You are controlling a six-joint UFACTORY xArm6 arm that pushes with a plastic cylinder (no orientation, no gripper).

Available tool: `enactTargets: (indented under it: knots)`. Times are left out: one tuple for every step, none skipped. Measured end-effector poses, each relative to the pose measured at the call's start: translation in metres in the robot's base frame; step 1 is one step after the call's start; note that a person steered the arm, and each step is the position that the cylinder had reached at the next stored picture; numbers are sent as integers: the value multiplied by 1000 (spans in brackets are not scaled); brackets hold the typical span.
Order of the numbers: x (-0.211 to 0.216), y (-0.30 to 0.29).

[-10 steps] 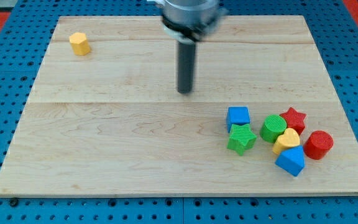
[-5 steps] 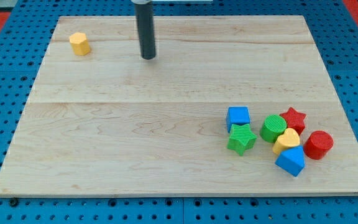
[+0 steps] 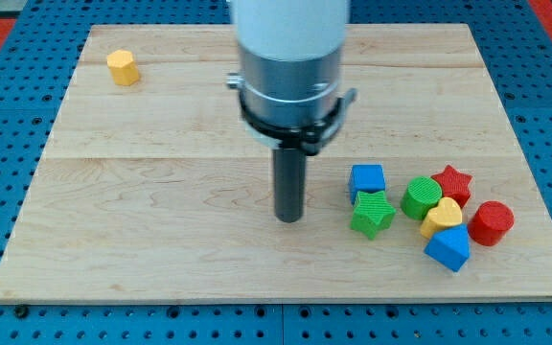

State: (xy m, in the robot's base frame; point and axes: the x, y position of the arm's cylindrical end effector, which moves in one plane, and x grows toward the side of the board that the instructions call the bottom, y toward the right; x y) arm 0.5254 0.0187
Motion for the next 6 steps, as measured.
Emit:
enactTargets:
  knots:
    - [0, 0]
    - [19, 20]
    - [51, 107]
    - [93, 131]
    - [93, 161]
    - [57, 193]
